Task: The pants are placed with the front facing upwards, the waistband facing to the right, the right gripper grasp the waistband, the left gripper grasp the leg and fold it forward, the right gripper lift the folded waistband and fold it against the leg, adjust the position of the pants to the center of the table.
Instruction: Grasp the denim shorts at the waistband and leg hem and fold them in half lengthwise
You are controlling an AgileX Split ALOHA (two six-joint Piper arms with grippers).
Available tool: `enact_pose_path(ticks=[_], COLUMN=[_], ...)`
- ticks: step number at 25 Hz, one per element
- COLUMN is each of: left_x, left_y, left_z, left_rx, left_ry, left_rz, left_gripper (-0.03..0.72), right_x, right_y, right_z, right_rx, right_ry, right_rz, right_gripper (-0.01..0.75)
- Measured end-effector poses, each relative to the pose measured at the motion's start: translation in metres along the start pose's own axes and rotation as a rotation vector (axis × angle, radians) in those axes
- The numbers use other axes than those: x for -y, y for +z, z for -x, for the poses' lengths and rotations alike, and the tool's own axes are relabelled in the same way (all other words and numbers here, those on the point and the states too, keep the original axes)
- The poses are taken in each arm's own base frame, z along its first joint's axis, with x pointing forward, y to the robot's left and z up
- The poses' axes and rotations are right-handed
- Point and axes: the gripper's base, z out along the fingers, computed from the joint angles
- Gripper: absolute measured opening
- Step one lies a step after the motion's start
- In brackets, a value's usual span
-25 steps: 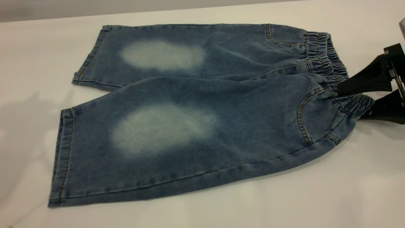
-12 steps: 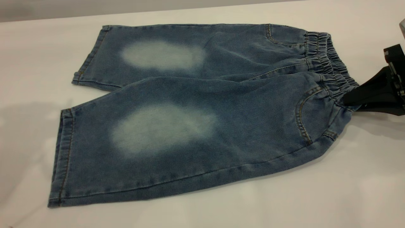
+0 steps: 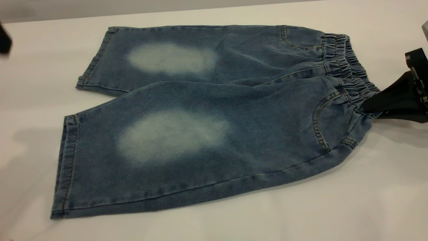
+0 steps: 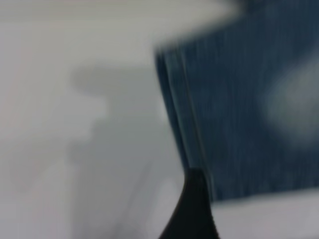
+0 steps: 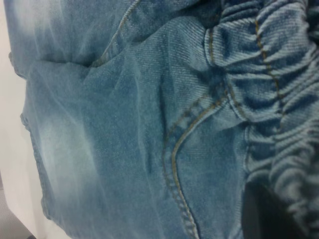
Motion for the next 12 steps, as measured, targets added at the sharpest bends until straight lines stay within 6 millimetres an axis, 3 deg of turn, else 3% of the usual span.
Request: enact_pose_path(ticks=[5, 12], left_x=[0.002, -0.007], left_y=[0.021, 0.052], left_z=[-0.034, -0.073], left_rx=[-0.150, -0.152], left_ry=[0.024, 0.004], left_rz=[0.004, 0.021], left_gripper=[0.548, 0.548], right_x=[0.000, 0.000], right_y=[0.000, 0.000], right_z=[0.000, 0.000], right_rx=[0.000, 0.000], right_ry=[0.000, 0.000], right_rz=[0.000, 0.000], right_gripper=[0.037, 0.037])
